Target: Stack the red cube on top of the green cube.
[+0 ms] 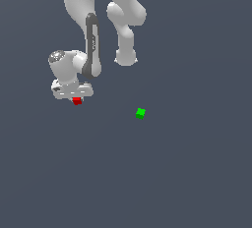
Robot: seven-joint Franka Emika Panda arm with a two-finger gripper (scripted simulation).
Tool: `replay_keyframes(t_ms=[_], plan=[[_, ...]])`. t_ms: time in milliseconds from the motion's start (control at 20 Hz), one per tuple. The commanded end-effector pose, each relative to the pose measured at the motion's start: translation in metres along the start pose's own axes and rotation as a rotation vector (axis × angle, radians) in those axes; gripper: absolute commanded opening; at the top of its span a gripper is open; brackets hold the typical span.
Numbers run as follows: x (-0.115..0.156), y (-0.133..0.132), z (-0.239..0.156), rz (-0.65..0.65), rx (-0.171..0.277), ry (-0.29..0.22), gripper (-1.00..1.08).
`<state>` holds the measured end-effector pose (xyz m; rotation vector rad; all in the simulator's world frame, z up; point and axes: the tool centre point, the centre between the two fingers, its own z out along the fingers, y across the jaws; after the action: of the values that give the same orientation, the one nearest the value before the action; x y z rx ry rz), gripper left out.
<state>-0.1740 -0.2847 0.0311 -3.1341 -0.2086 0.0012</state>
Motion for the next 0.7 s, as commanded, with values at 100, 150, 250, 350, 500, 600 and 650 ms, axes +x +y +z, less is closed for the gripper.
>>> replay_keyframes(t_ms=[100,150,250,350,500,600,650], plan=[[0.0,0.0,-0.02,0.0,0.0,0.001,-1.0],[0.0,0.0,-0.026,0.0,0.0,0.001,-1.0],[0.0,0.0,-0.039,0.0,0.0,0.001,-1.0],[0.0,0.0,-0.053,0.0,0.0,0.001,-1.0],[0.0,0.0,-0.069,0.0,0.0,0.001,-1.0],[0.0,0.0,-0.077,0.0,0.0,0.001,-1.0],[0.0,0.0,-0.08,0.0,0.0,0.001,-1.0]])
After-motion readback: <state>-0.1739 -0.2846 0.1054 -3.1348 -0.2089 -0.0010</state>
